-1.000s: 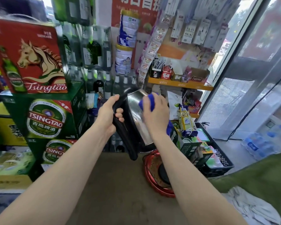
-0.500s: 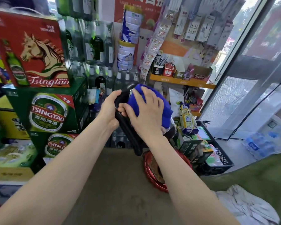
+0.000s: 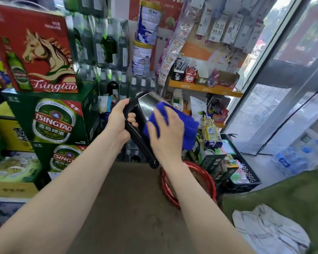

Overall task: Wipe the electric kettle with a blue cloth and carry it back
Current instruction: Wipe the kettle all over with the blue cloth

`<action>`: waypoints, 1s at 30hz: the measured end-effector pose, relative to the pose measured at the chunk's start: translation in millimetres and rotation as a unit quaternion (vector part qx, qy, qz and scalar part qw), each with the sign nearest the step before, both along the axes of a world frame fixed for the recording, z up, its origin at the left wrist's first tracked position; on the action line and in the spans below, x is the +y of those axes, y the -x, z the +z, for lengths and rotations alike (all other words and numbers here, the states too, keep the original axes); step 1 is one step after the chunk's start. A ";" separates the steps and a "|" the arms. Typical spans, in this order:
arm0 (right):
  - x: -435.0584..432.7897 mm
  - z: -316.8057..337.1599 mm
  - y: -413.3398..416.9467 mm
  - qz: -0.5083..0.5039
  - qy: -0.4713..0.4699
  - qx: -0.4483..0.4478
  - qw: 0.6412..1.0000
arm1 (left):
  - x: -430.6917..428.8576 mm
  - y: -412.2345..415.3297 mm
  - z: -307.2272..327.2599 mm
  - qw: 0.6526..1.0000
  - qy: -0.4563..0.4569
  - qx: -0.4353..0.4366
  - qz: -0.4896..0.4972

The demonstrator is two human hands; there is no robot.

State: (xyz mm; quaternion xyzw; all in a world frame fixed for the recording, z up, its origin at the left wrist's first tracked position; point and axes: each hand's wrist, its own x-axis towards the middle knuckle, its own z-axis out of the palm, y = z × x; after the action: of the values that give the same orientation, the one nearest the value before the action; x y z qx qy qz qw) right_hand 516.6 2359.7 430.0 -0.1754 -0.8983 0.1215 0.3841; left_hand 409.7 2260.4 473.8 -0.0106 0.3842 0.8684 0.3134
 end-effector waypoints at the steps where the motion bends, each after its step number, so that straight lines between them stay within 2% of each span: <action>1: -5.0 3.1 6.5 0.016 -0.066 0.006 0.998 | 1.6 -3.0 0.9 1.000 0.003 0.012 -0.017; 2: -0.6 9.5 12.8 0.022 -0.089 0.012 0.996 | 2.9 -6.6 1.8 0.999 0.010 0.024 -0.030; 3: 8.0 17.5 17.3 0.028 -0.068 0.013 0.997 | 3.7 -10.1 2.2 0.999 0.019 0.034 -0.037; 6: 45.5 38.8 21.3 0.051 0.141 0.010 0.989 | -1.5 -17.2 0.6 0.996 0.044 0.058 -0.052; 8: 67.8 51.1 20.1 0.011 0.312 -0.010 0.950 | -5.5 -20.9 -3.6 0.993 0.062 0.072 -0.073; 9: 70.6 53.5 18.5 -0.012 0.340 -0.028 0.940 | -6.2 -21.7 -6.3 0.992 0.070 0.074 -0.077; 11: 53.9 51.0 17.0 -0.029 0.271 -0.044 0.961 | -5.5 -22.0 -10.0 0.993 0.074 0.064 -0.070; 13: 21.8 42.3 15.4 -0.011 0.110 -0.031 0.993 | -2.9 -21.3 -9.0 0.995 0.061 0.051 -0.068; 15: 6.8 36.4 15.2 -0.001 -0.010 -0.028 1.000 | 0.3 -20.1 -6.9 0.995 0.053 0.046 -0.071; 17: 19.6 40.1 13.1 0.035 0.005 -0.006 0.999 | 0.7 -20.5 -5.0 0.994 0.054 0.054 -0.076; 19: 46.7 39.0 10.9 0.074 0.139 0.004 0.987 | -0.9 -19.6 -5.1 0.993 0.055 0.066 -0.080; 20: 60.8 38.4 10.0 0.078 0.230 -0.014 0.970 | -2.9 -19.5 -5.3 0.993 0.054 0.069 -0.078; 22: 81.7 34.6 2.9 0.033 0.402 -0.061 0.913 | -6.3 -18.7 -6.1 0.995 0.042 0.073 -0.060; 24: 83.5 26.2 -9.2 -0.011 0.497 -0.064 0.865 | -7.9 -16.4 -6.5 0.995 0.040 0.081 -0.045; 25: 78.5 21.5 -15.2 -0.022 0.500 -0.047 0.865 | -7.9 -15.4 -6.7 0.995 0.045 0.084 -0.043; 27: 60.6 10.1 -21.7 -0.035 0.434 0.013 0.900 | -5.4 -15.1 -8.3 0.995 0.052 0.082 -0.037; 28: 47.0 6.7 -23.9 -0.036 0.375 0.040 0.926 | -2.8 -16.3 -9.0 0.995 0.055 0.079 -0.031; 30: 17.9 -1.6 -20.2 -0.041 0.218 0.028 0.975 | 5.4 -21.5 -8.3 0.994 0.071 0.076 -0.017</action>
State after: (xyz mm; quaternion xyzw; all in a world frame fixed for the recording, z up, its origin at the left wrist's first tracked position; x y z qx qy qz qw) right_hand 536.8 2377.6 428.4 -0.2882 -0.8314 0.3029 0.3660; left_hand 431.2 2265.7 465.5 0.0399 0.4681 0.8315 0.2965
